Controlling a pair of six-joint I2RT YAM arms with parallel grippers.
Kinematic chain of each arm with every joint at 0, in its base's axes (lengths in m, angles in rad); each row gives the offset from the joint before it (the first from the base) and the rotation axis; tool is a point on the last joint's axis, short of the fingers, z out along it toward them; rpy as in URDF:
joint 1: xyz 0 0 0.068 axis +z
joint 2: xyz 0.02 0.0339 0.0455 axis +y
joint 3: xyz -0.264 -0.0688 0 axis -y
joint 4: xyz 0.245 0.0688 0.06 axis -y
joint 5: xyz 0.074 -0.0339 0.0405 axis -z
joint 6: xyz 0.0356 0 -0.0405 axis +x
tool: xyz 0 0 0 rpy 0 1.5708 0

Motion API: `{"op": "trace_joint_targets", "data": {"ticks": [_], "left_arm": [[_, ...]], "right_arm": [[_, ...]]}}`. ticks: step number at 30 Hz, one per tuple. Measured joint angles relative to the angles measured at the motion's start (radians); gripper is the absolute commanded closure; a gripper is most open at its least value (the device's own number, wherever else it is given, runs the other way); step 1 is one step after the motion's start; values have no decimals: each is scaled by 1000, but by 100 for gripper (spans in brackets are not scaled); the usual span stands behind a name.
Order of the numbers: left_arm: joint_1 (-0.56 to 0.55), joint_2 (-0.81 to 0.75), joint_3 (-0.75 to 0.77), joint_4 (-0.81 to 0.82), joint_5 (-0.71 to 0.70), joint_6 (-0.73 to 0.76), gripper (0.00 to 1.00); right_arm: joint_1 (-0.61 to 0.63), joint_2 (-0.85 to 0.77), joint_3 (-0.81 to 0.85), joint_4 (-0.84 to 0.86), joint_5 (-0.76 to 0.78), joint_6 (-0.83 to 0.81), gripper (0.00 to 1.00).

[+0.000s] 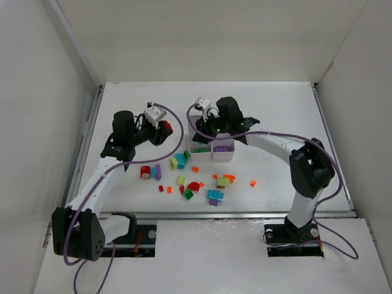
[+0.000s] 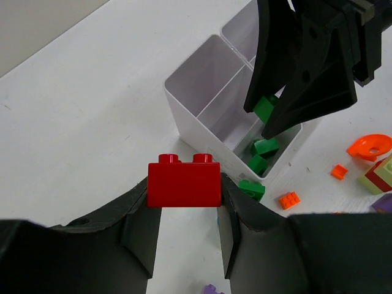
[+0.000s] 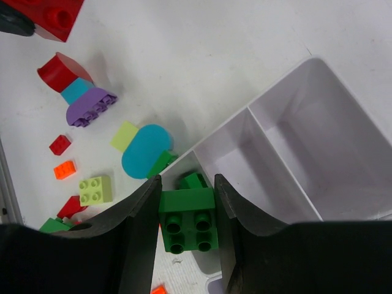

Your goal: Sort the legos into containers by color

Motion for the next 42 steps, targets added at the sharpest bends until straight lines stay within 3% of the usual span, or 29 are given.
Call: {"op": "trace_joint_targets", "data": {"ticks": [4, 21, 30, 37, 42], "left_arm": [[0, 0, 0, 1, 0, 0, 100], [0, 0, 0, 21, 51, 62, 100], [6, 11, 20, 39, 333, 90, 100], [6, 56, 84, 110, 598, 67, 100], [12, 89, 96, 149, 681, 42, 100]], "right_arm": [[0, 10, 0, -10, 19, -5, 45], [2, 6, 104, -153, 18, -53, 42], [32, -151, 141, -151, -118, -152, 44], [48, -156, 143, -150, -211, -213, 44], [49, -156, 143, -150, -234, -240, 44]]}}
